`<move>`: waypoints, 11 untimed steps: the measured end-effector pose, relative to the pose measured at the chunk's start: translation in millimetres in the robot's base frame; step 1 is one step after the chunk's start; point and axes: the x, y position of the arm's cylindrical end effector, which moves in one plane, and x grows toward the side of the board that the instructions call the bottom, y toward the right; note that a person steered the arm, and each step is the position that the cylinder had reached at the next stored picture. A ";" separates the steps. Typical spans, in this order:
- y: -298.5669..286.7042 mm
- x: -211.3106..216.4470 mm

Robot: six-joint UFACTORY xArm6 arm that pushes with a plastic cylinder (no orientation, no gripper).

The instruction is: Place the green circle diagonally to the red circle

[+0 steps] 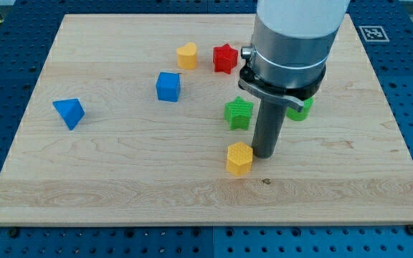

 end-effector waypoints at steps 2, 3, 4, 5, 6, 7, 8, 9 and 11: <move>3.4 -17.7; 6.6 -18.8; 19.7 -29.9; 41.2 -52.9; 52.7 -79.9; 55.6 -106.2; 52.1 -127.8; 36.3 -127.9; 15.9 -111.0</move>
